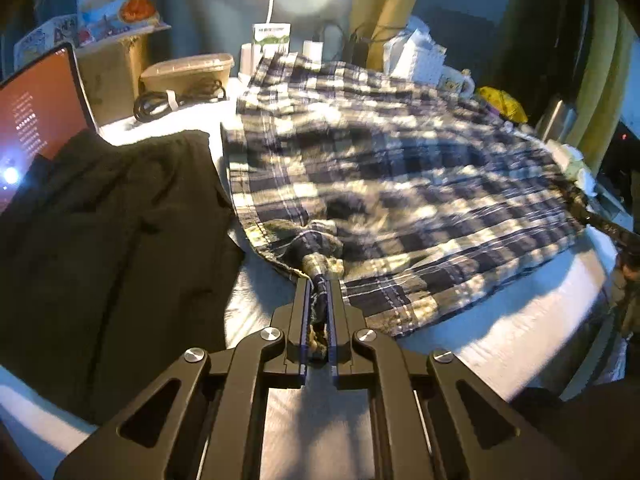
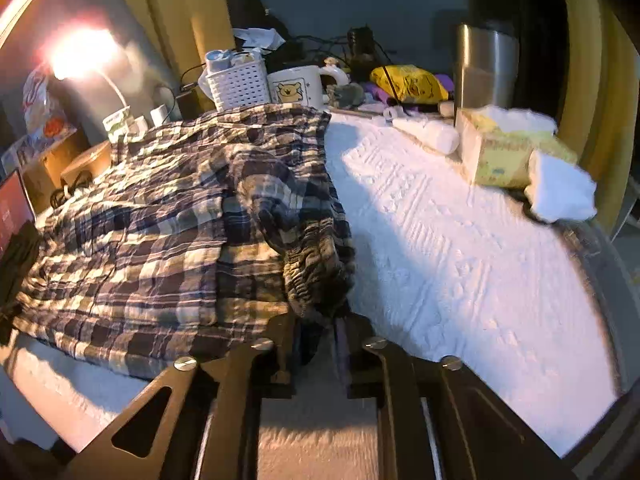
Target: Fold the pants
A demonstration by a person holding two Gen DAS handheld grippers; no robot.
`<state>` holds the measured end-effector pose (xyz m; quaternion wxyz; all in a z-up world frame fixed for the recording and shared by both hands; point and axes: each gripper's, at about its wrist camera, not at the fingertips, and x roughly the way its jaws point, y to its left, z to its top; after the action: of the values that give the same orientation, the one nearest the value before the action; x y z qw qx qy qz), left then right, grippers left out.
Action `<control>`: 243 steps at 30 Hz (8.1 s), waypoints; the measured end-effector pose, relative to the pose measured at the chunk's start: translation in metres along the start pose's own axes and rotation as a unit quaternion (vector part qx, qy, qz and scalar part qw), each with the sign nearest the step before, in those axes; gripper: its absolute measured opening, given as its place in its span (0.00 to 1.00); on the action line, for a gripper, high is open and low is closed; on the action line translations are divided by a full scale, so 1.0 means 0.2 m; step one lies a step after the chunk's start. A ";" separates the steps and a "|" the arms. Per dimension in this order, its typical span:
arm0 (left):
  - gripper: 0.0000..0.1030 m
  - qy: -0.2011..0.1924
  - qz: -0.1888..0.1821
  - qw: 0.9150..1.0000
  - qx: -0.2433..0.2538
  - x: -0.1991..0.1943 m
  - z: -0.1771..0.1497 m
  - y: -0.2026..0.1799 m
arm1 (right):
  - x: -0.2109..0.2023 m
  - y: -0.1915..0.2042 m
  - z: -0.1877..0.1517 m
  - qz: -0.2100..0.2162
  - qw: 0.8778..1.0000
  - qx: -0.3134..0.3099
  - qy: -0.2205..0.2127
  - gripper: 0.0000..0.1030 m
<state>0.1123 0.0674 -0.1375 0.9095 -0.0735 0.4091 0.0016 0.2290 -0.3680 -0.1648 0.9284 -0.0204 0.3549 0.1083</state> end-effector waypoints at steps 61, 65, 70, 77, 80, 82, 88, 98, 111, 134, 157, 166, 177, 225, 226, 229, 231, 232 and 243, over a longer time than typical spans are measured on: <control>0.04 -0.045 0.025 0.990 0.134 -0.09 -0.20 -0.09 | -0.11 0.25 -0.17 -0.074 0.982 -0.170 -0.037 0.47; 0.03 -0.064 0.019 0.991 0.118 -0.15 -0.15 -0.09 | -0.13 0.25 -0.15 -0.062 0.986 -0.145 -0.048 0.21; 0.03 -0.090 0.012 0.990 0.108 -0.26 -0.07 -0.11 | -0.18 0.25 -0.12 -0.064 0.987 -0.135 -0.061 0.19; 0.03 -0.119 0.003 0.988 0.100 -0.35 0.03 -0.12 | -0.29 0.24 -0.03 -0.058 0.988 -0.114 -0.090 0.19; 0.03 -0.130 0.003 0.987 0.095 -0.36 0.09 -0.11 | -0.32 0.23 0.01 -0.053 0.988 -0.108 -0.099 0.18; 0.03 -0.137 0.005 0.986 0.092 -0.37 0.13 -0.09 | -0.34 0.23 0.04 -0.048 0.988 -0.100 -0.104 0.18; 0.03 -0.160 0.004 0.984 0.083 -0.38 0.27 -0.08 | -0.36 0.19 0.16 -0.035 0.990 -0.073 -0.117 0.18; 0.03 -0.192 0.010 0.977 0.087 -0.36 0.50 -0.08 | -0.32 0.15 0.34 -0.005 0.991 -0.040 -0.128 0.18; 0.03 -0.194 -0.002 0.978 0.081 -0.18 0.79 -0.02 | -0.20 0.05 0.56 0.005 0.991 -0.023 -0.132 0.03; 0.03 -0.121 0.007 0.991 0.057 -0.11 0.59 0.01 | -0.18 0.19 -0.10 0.009 0.984 -0.177 -0.021 0.79; 0.03 -0.164 0.023 0.983 0.078 -0.23 0.64 -0.01 | -0.25 0.26 0.21 0.008 0.980 -0.130 -0.152 0.22; 0.03 -0.194 0.018 0.977 0.090 -0.14 0.87 0.00 | -0.19 0.20 0.47 -0.024 0.980 -0.086 -0.179 0.22; 0.03 -0.197 0.003 0.975 0.101 0.16 1.20 0.07 | 0.09 0.16 0.80 -0.033 0.986 -0.041 -0.161 0.22; 0.72 -0.013 -0.084 0.994 0.070 0.53 0.69 -0.22 | 0.56 0.02 0.78 -0.016 0.997 0.079 -0.009 0.68; 0.72 -0.011 -0.085 0.993 0.076 0.54 0.67 -0.24 | 0.55 0.02 0.76 -0.011 0.996 0.084 -0.005 0.68; 0.72 -0.009 -0.080 0.992 0.095 0.54 0.63 -0.31 | 0.57 0.02 0.71 0.009 0.995 0.103 0.011 0.68; 0.72 -0.014 -0.060 0.992 0.111 0.58 0.61 -0.34 | 0.58 0.02 0.70 0.018 0.994 0.111 0.017 0.71; 0.72 -0.013 -0.052 0.992 0.114 0.60 0.61 -0.35 | 0.58 0.02 0.69 0.022 0.993 0.114 0.019 0.72; 0.28 0.031 -0.009 0.996 0.086 0.75 0.64 -0.28 | 0.72 0.13 0.72 0.057 0.992 0.110 0.036 0.29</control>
<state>0.3111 0.0209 -0.1569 0.8992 0.0010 0.4352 -0.0444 0.4225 -0.2987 -0.1516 0.9040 0.0981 0.3981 0.1209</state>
